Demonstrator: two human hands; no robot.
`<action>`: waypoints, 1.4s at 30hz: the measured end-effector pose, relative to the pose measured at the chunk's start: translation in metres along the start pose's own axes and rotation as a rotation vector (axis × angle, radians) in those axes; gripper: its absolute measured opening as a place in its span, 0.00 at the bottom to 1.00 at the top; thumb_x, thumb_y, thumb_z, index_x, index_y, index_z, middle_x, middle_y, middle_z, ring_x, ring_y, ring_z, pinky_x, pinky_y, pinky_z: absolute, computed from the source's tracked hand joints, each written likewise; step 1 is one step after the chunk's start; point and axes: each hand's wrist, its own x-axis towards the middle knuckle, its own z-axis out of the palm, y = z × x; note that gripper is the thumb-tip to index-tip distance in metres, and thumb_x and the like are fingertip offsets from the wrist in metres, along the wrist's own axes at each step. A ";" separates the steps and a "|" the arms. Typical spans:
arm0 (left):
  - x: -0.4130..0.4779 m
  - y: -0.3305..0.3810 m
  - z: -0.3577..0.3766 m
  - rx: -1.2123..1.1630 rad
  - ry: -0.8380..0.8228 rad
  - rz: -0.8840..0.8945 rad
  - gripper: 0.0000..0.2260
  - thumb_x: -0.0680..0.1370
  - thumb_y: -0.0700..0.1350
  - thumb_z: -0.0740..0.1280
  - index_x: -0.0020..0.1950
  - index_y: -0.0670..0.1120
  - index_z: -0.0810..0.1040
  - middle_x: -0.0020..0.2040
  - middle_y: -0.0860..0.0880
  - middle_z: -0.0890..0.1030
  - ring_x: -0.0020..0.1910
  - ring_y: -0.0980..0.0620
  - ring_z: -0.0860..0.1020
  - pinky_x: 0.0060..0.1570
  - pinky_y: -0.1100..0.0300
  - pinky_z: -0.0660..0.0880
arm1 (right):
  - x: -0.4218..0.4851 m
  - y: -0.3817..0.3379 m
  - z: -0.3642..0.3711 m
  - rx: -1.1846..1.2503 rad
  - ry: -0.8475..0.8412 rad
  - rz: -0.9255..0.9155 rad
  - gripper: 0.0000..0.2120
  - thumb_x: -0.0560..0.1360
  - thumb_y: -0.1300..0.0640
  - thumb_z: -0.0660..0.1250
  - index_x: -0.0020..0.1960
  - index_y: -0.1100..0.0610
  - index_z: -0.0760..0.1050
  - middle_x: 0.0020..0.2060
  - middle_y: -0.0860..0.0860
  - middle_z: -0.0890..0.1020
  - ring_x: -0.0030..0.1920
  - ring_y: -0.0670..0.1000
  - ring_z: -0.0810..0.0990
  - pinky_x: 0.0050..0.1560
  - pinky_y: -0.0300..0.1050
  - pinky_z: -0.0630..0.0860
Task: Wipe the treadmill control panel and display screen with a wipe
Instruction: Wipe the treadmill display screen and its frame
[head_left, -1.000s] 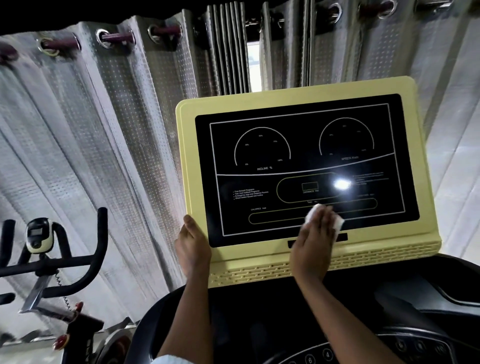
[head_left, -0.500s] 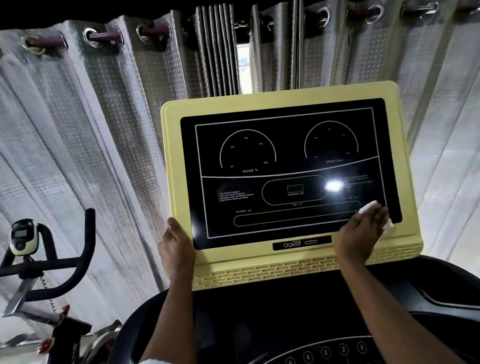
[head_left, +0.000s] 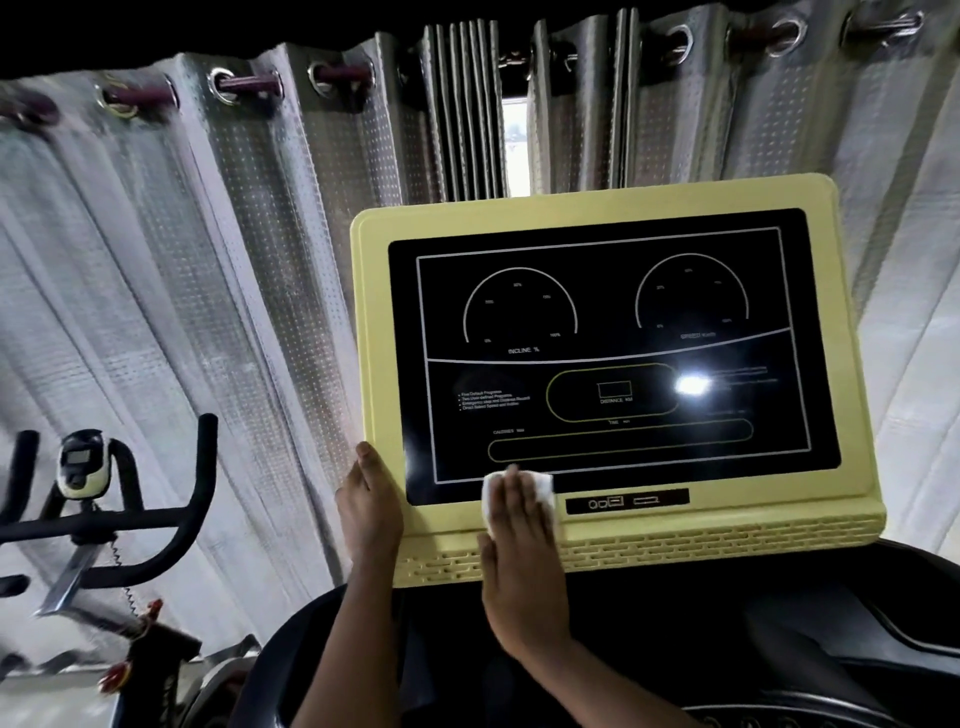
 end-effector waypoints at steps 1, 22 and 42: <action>-0.001 0.000 -0.002 -0.017 -0.041 -0.031 0.33 0.84 0.61 0.46 0.61 0.35 0.79 0.59 0.32 0.79 0.58 0.35 0.76 0.57 0.45 0.72 | -0.002 -0.006 0.005 -0.022 -0.064 -0.061 0.30 0.84 0.53 0.51 0.81 0.51 0.41 0.81 0.47 0.42 0.80 0.48 0.39 0.80 0.48 0.41; 0.031 0.000 -0.020 -0.428 -0.337 -0.287 0.23 0.85 0.58 0.45 0.52 0.53 0.79 0.48 0.45 0.85 0.48 0.51 0.83 0.47 0.55 0.76 | 0.160 -0.074 0.007 -0.230 -0.142 -0.518 0.27 0.84 0.49 0.48 0.81 0.53 0.50 0.81 0.49 0.50 0.81 0.48 0.46 0.80 0.50 0.50; 0.092 0.075 0.009 -0.180 -0.067 -0.044 0.25 0.85 0.54 0.50 0.52 0.38 0.80 0.55 0.35 0.81 0.53 0.38 0.78 0.48 0.49 0.70 | 0.265 -0.087 -0.018 -0.321 0.037 -0.521 0.26 0.84 0.52 0.49 0.80 0.55 0.53 0.80 0.52 0.56 0.80 0.50 0.51 0.80 0.50 0.52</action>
